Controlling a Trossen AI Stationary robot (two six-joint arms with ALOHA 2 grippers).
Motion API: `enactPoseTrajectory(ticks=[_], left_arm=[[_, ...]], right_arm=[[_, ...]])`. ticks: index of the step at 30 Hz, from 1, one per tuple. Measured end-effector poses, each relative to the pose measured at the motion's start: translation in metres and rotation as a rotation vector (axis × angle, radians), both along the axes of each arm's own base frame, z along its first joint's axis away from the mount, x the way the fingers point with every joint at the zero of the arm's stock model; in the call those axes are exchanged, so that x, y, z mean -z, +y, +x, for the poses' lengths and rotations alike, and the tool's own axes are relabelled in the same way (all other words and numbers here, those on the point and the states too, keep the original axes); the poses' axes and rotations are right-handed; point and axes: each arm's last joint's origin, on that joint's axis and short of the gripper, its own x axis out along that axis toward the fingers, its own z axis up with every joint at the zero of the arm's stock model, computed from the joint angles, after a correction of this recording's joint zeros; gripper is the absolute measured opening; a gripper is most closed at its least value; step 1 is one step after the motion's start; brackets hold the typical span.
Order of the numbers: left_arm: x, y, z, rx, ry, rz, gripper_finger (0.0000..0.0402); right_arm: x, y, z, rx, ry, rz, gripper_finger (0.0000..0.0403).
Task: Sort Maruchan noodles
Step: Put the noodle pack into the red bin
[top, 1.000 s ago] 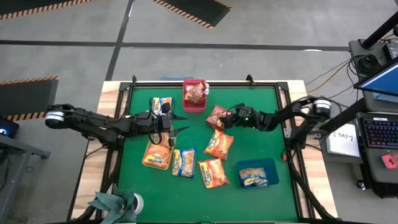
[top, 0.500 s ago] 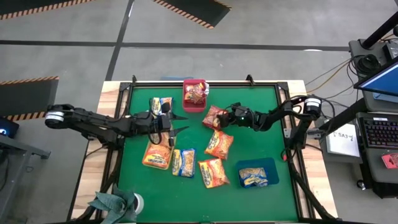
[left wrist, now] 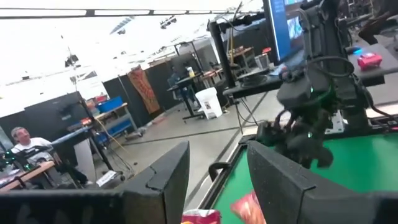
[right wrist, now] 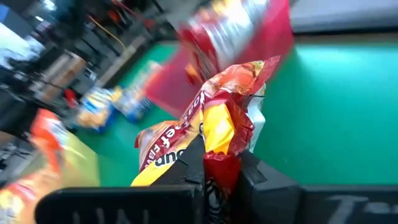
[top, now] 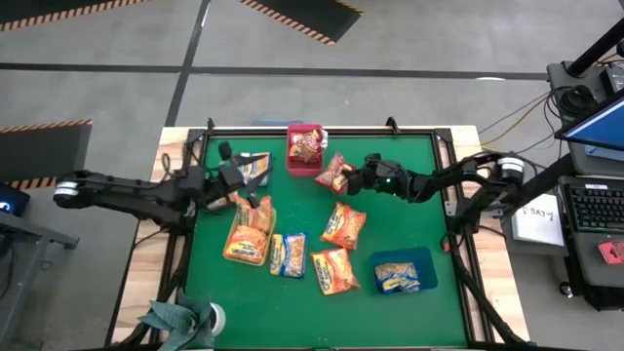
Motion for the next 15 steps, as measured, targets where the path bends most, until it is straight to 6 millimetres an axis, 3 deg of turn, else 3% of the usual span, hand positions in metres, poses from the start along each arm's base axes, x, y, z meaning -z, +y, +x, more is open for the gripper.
enactPoseTrajectory(ticks=[8, 12, 15], left_arm=[[-0.015, 0.0, -0.033, -0.007, -0.034, 0.002, 0.0146], [-0.012, 0.0, -0.041, -0.008, -0.026, 0.011, 0.0146], [-0.011, 0.0, -0.043, -0.01, -0.022, 0.021, 0.0146]], right_arm=[[-0.065, 0.004, -0.005, -0.038, -0.147, -0.248, 0.0019], [-0.099, 0.01, 0.009, -0.091, -0.153, -0.444, 0.0018], [-0.114, 0.009, 0.028, -0.135, -0.049, -0.573, 0.0018]])
